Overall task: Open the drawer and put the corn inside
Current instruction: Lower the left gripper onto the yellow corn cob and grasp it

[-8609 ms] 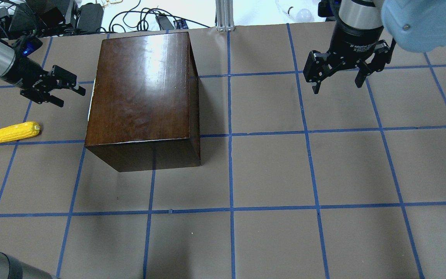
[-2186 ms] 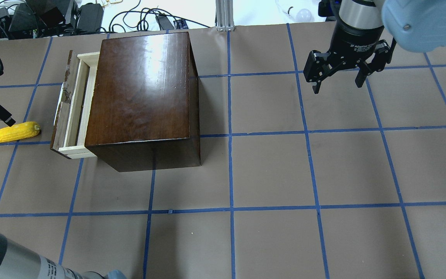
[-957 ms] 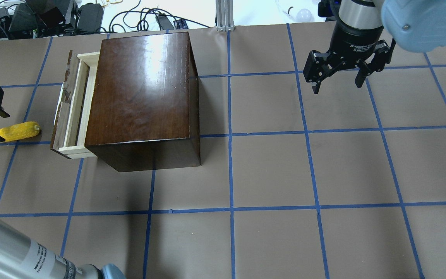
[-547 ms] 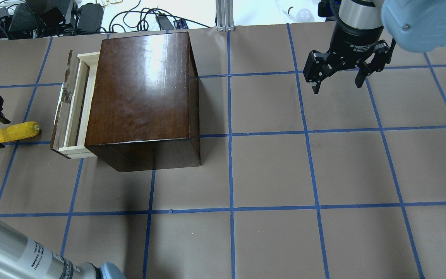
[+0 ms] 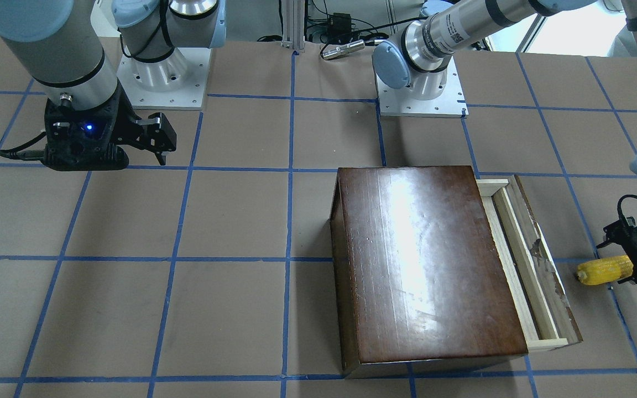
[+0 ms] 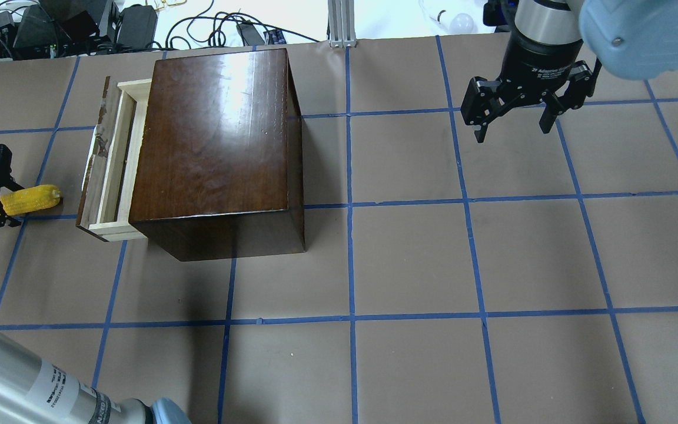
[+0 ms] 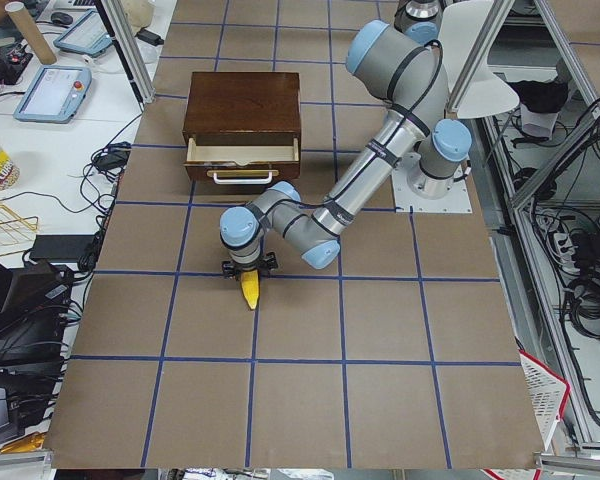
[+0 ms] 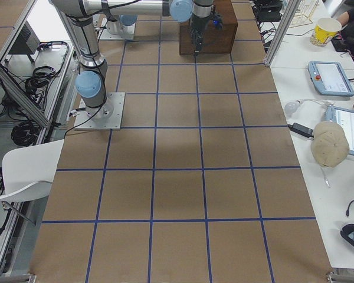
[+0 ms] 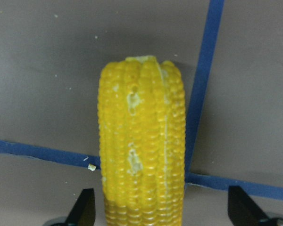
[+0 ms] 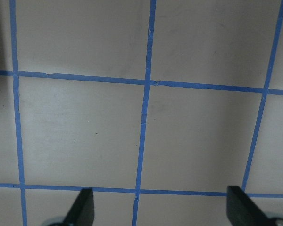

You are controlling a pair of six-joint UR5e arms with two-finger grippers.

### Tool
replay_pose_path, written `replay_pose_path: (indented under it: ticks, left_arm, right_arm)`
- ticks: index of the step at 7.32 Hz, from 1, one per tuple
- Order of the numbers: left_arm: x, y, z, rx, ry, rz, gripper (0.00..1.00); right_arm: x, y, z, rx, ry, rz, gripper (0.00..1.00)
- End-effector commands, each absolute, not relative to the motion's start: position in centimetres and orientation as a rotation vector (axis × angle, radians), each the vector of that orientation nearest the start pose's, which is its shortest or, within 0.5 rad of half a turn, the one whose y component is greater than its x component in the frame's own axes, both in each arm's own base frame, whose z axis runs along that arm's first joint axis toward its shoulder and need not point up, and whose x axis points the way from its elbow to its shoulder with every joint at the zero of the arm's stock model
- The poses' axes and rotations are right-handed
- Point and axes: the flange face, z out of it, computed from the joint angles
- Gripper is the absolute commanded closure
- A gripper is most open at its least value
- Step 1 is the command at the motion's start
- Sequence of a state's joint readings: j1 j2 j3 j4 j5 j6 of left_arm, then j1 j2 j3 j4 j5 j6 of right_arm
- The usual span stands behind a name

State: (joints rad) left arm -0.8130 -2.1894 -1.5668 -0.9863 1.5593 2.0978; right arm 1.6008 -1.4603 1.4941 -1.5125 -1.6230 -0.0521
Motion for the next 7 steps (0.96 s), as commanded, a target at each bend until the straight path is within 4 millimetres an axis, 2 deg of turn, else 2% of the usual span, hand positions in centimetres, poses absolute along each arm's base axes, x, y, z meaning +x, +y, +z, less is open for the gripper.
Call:
replay_pose_path:
  ticks: [1,2,5,7]
  left_arm:
    - [35.8,-57.5,17.7,1.966,2.496,-0.016,0.68]
    - [35.8,-57.6,17.7,1.966,2.492,-0.019,1.00]
    - [35.6,-58.5,18.5,1.895,2.479,-0.143,1.00]
    - [35.5,-58.5,21.4,1.815,2.491,-0.151,1.00]
  right_arm:
    - [14.3,-52.5,46.3,-0.133,3.186,0.148,0.00]
    - [14.3,-52.5,46.3,-0.133,3.186,0.148,0.00]
    - [14.4,-52.5,46.3,-0.136,3.186,0.148,0.00]
    - [14.3,-52.5,46.3,-0.133,3.186,0.148,0.00]
